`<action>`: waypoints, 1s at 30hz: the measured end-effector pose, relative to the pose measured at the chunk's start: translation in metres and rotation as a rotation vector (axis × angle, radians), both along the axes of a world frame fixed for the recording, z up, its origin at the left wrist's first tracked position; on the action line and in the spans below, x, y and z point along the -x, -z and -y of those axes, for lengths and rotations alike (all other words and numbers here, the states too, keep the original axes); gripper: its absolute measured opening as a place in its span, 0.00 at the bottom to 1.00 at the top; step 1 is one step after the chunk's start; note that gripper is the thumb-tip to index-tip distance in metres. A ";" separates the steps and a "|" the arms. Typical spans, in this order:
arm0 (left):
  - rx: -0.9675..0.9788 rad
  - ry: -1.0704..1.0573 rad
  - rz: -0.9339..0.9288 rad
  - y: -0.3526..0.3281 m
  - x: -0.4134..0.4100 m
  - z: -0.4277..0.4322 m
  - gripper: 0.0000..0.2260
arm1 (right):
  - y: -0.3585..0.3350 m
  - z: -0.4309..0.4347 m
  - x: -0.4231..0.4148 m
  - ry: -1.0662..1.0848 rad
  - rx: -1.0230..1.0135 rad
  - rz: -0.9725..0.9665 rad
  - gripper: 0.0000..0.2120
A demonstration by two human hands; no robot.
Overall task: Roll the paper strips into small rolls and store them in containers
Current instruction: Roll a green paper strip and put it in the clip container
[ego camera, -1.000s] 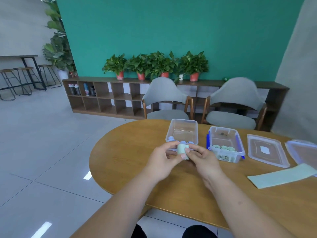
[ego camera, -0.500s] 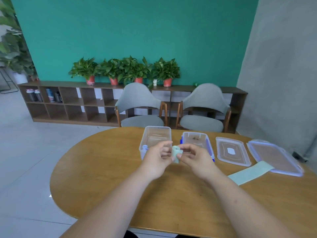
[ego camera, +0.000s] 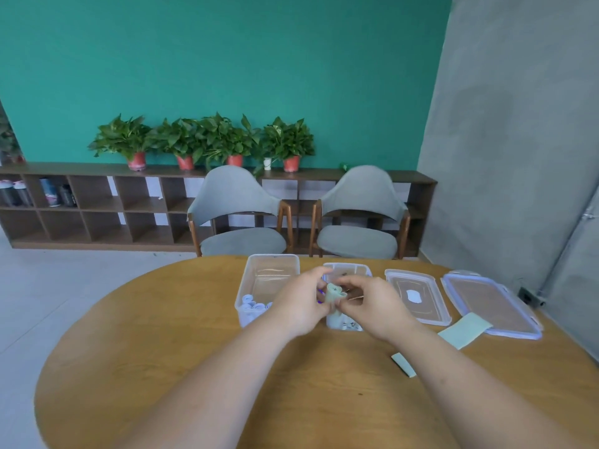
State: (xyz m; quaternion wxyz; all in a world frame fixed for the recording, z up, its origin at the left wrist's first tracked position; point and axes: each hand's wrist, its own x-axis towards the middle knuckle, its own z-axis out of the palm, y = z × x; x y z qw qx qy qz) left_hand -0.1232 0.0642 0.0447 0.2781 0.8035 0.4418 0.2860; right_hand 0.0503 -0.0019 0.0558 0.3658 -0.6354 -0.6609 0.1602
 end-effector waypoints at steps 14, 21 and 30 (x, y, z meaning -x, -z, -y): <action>-0.088 0.008 -0.104 -0.006 -0.022 -0.051 0.34 | -0.030 -0.070 -0.036 -0.070 0.032 0.378 0.19; -0.038 0.100 -0.363 0.003 -0.016 -0.058 0.47 | -0.001 -0.098 -0.046 -0.053 0.076 0.482 0.18; 0.007 0.142 -0.492 0.010 -0.017 -0.068 0.50 | 0.022 -0.130 -0.042 -0.066 0.306 0.529 0.17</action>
